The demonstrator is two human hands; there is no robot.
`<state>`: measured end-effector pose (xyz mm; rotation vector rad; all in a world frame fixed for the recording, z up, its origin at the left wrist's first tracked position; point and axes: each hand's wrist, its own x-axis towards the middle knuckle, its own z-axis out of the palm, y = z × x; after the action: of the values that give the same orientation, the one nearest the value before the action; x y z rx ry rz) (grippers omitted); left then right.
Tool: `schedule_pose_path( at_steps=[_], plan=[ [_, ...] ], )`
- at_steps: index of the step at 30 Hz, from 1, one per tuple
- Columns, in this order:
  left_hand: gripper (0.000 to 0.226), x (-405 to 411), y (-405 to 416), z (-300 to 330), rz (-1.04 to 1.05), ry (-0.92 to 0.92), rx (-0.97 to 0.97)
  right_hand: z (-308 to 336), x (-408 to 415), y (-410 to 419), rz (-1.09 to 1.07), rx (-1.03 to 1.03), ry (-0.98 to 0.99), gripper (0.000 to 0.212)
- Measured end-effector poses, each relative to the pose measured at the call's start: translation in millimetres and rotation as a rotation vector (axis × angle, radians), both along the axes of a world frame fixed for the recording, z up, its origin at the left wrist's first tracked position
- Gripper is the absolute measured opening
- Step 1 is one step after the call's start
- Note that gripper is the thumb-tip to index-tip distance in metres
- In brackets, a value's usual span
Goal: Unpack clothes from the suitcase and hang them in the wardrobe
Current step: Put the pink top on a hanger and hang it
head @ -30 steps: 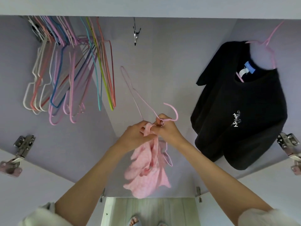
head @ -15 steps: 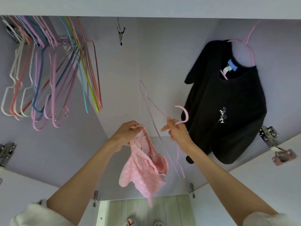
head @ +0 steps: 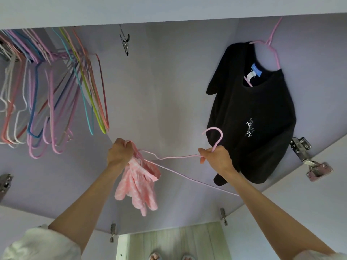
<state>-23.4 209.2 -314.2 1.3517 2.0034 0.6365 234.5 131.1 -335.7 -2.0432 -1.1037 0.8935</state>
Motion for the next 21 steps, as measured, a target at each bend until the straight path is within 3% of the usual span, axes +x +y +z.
schedule_pose_path(
  at_steps=[4, 8, 10, 13, 16, 18, 21],
  plan=[
    [0.024, 19, -13, 10, -0.207, 0.094, 0.072, 8, -13, 6, 0.083, -0.033, -0.128, 0.042],
    [0.011, 47, -25, 33, -0.454, -0.042, 0.130, 19, -38, 17, 0.197, -0.003, -0.194, 0.039],
    [0.011, 54, -28, 42, -0.525, -0.042, 0.180, 20, -48, 21, 0.179, 0.121, -0.162, 0.044],
    [0.012, 49, -28, 49, -0.608, 0.191, 0.362, 24, -51, 23, 0.101, 0.356, -0.052, 0.041],
    [0.025, 43, -25, 47, -0.815, 0.348, 0.393, 32, -46, 24, 0.077, 0.482, 0.097, 0.045],
    [0.017, 47, -28, 47, -0.853, 0.239, 0.294, 41, -44, 24, 0.084, 0.509, 0.207, 0.049],
    [0.024, 53, -24, 42, -0.703, 0.064, 0.274, 52, -45, 23, 0.086, 0.548, 0.294, 0.046]
  ],
)
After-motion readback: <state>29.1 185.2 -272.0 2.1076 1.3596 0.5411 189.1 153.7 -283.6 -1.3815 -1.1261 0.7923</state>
